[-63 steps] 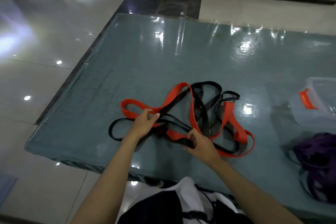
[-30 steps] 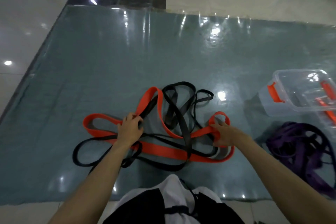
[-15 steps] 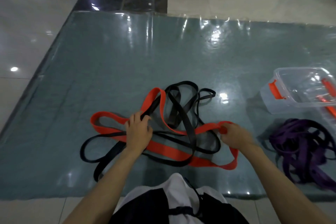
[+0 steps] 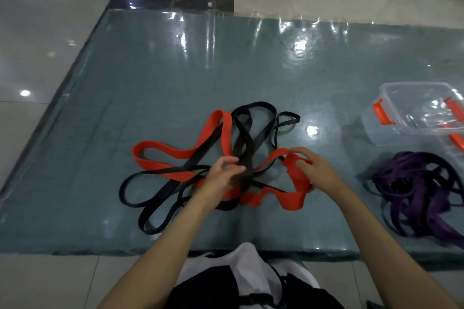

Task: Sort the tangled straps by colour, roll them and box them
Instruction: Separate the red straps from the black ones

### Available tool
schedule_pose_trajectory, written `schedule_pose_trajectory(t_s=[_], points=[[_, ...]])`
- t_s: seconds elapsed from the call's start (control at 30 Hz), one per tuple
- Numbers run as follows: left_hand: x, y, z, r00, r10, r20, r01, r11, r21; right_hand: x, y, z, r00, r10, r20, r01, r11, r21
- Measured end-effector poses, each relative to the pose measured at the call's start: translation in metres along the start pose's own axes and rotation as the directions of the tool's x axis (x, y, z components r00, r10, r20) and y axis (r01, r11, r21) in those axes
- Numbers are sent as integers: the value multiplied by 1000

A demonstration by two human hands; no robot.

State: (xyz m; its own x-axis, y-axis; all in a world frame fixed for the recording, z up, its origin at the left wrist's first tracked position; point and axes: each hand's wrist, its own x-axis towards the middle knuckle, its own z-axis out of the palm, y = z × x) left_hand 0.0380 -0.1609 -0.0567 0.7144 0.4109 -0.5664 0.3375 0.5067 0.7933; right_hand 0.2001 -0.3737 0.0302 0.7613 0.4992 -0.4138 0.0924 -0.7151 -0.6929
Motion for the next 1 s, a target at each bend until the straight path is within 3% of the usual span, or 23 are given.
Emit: schedule_pose_trajectory(t_s=[0.07, 0.17, 0.27, 0.4, 0.47, 0.57, 0.63, 0.7, 0.87, 1.0], points=[[-3, 20, -22, 994, 94, -48, -97, 992, -75, 2, 6, 0, 1000, 19, 10, -19, 999, -42], [-13, 55, -53, 953, 261, -151, -266, 964, -10, 8, 15, 0, 997, 27, 74, -3, 950, -313], [-24, 82, -80, 895, 379, -236, -380, 924, 46, 17, 18, 5, 999, 34, 25, -15, 836, -549], [-33, 103, -109, 841, 448, -303, -409, 894, 185, 24, 8, 27, 992, 54, -116, -126, 563, -817], [-35, 108, -117, 831, 459, -313, -407, 886, 221, 28, -3, 45, 995, -63, -73, -31, 510, -859], [-36, 111, -121, 812, 478, -337, -418, 877, 236, 31, -19, 80, 954, -266, 142, 271, 551, -789], [-34, 111, -123, 790, 483, -378, -415, 875, 251, 30, -27, 107, 930, -244, 274, 367, 609, -703], [-33, 111, -126, 762, 487, -427, -411, 873, 262, 28, -27, 131, 927, -185, 326, 368, 617, -696], [-31, 114, -137, 698, 510, -502, -438, 859, 264, 46, -29, 145, 966, -138, 219, 247, 744, -621], [-24, 120, -146, 679, 480, -555, -481, 862, 158, 68, -37, 132, 945, -210, 251, 319, 763, -562]])
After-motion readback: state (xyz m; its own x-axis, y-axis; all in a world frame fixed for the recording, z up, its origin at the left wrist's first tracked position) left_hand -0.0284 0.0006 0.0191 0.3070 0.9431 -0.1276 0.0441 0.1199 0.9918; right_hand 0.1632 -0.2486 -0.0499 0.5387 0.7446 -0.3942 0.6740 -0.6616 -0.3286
